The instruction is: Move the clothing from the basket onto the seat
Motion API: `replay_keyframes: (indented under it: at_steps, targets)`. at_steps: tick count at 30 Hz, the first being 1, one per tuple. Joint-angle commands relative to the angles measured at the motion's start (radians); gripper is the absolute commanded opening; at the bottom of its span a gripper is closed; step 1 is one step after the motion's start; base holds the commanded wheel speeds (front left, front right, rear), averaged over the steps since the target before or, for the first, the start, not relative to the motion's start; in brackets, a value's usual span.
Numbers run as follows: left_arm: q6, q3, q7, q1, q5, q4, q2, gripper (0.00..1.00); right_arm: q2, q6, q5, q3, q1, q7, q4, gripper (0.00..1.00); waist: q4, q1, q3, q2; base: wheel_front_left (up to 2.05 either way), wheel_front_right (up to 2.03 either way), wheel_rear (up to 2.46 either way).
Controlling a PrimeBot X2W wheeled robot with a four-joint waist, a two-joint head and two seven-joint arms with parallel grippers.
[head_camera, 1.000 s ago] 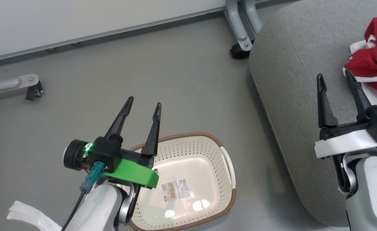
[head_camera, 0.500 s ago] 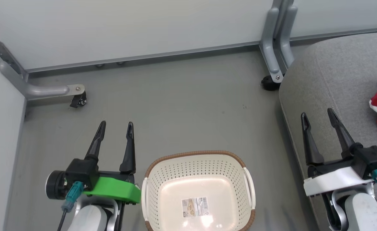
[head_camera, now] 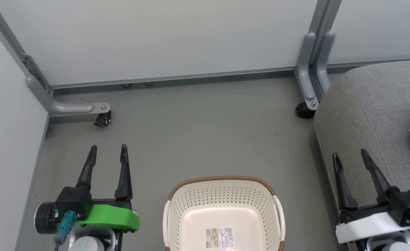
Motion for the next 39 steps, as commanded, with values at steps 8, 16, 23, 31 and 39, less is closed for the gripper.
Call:
replay_keyframes:
  at_steps: [8, 16, 23, 31, 39]
  targets:
    - [-0.028, 0.038, -0.001, 0.032, 0.032, 0.003, -0.013, 1.0, 0.001, -0.001, 0.034, -0.021, 0.048, -0.002, -0.008, 1.0, 0.015, 0.0001, -0.015, 0.0034, 0.0, 0.0, 0.0]
    - [-0.035, 0.056, -0.001, 0.042, 0.064, 0.005, -0.02, 1.0, 0.001, -0.001, 0.024, -0.018, 0.052, -0.002, -0.008, 1.0, 0.017, 0.0001, -0.02, 0.0034, 0.0, 0.0, 0.0]
    - [-0.036, 0.069, -0.001, 0.043, 0.078, 0.012, -0.032, 1.0, 0.001, -0.001, 0.023, -0.02, 0.048, -0.002, -0.002, 1.0, 0.02, 0.0001, -0.017, 0.0034, 0.0, 0.0, 0.0]
    - [-0.046, 0.077, 0.02, 0.026, -0.008, 0.049, -0.033, 0.0, 0.008, 0.0, 0.104, -0.012, 0.038, 0.015, 0.036, 0.0, 0.017, 0.0001, -0.017, 0.0001, 0.0, 0.0, 0.0]
    - [-0.064, 0.105, 0.059, 0.02, -0.148, 0.055, -0.038, 0.0, 0.0, 0.0, 0.26, -0.009, 0.014, 0.048, 0.063, 0.0, 0.011, 0.0001, -0.018, 0.0003, 0.0, 0.0, 0.0]
